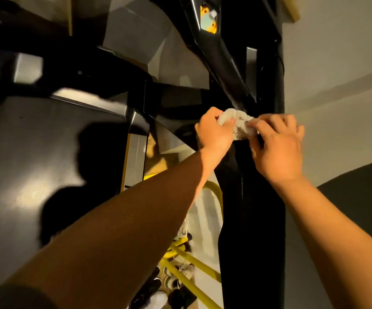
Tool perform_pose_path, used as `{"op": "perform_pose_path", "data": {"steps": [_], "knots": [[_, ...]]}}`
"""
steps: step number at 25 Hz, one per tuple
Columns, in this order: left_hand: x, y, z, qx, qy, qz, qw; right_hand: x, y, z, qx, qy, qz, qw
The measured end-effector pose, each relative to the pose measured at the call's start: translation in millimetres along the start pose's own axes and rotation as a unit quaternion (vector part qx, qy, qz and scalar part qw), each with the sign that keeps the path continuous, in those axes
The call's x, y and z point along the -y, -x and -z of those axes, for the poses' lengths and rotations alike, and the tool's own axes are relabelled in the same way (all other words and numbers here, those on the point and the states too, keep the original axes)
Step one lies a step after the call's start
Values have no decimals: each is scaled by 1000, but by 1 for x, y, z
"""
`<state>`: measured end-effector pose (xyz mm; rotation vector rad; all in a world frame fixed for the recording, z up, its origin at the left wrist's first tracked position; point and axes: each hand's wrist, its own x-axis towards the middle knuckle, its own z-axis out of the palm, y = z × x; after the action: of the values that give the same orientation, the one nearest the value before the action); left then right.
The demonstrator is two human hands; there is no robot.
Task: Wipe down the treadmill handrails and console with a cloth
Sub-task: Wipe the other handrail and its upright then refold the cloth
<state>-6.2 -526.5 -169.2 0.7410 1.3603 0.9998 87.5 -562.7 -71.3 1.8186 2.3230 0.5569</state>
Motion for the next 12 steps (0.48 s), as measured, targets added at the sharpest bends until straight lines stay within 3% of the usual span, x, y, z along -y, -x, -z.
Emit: {"op": "perform_pose_path", "data": {"steps": [3,6,9,12], "knots": [[5,25,17,85,94,52,990,1,3,-5,-21,-81,-37,996],[-3,48,49,158,112,71,979,2,3,-2,-44,-142,-47,988],[-32,57,77,218,9,-36,975,1,6,2,-78,-190,-44,978],[-62,58,95,177,-129,-162,962,4,5,11,-95,-258,-27,961]]}}
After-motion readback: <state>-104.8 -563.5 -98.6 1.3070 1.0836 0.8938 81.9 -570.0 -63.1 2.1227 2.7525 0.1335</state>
